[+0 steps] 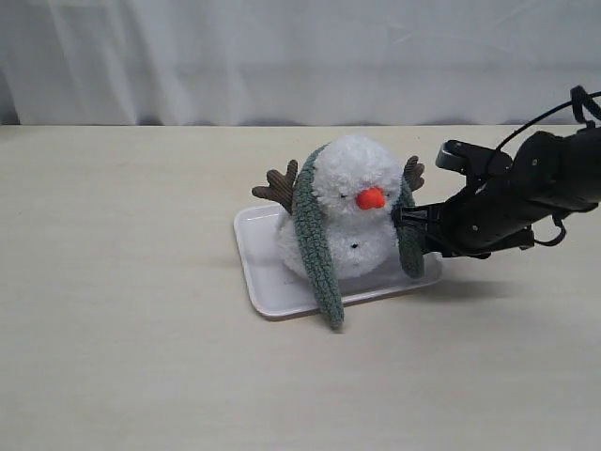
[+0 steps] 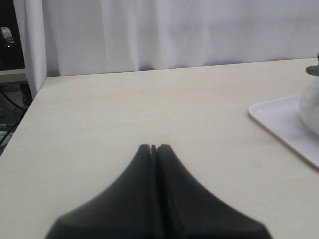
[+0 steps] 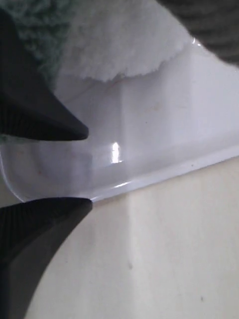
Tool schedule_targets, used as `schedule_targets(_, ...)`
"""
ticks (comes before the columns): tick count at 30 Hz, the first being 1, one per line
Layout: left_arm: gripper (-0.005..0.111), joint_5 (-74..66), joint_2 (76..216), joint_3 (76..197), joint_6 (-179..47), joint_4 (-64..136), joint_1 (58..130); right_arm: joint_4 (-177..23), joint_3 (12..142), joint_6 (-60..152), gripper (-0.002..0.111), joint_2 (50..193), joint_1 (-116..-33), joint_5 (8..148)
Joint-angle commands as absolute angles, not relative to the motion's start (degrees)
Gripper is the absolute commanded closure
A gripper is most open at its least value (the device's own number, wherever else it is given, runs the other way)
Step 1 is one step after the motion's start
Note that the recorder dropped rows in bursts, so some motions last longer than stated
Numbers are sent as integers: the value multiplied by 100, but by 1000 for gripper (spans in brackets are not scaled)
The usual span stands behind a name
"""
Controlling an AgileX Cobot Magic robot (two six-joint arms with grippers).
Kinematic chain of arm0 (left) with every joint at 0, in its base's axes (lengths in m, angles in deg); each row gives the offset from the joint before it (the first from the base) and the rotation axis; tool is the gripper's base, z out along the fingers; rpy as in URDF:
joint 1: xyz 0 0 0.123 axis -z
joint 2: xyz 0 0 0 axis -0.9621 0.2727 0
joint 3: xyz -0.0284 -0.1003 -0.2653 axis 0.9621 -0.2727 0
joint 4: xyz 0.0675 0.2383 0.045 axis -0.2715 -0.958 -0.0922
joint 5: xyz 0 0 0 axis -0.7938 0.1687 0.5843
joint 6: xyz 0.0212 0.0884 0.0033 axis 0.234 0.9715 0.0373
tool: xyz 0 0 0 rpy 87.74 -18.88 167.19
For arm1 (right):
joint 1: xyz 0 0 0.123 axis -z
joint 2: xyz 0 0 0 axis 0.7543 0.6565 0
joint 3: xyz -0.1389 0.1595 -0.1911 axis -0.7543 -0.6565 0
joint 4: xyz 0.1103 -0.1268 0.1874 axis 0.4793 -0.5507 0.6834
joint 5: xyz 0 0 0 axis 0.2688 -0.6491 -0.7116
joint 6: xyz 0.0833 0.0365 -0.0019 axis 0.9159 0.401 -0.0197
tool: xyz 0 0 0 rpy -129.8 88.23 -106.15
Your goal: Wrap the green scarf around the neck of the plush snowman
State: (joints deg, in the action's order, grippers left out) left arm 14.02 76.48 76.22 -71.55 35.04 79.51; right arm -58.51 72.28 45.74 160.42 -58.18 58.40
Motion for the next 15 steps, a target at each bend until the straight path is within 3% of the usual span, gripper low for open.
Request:
schedule_targets(1,107,1358,7632,7603,-7168,3519,7988,-6575,7525,4498,72,16159,-5768,5574)
schedule_targets(9,107,1358,7632,7603,-7168,3519,7988,-6924,7569,4397,72,16666,-5768,5987)
schedule_targets(15,107,1358,7632,7603,-7168,3519,7988,-6924,7569,4397,100,16665,-5768,5919)
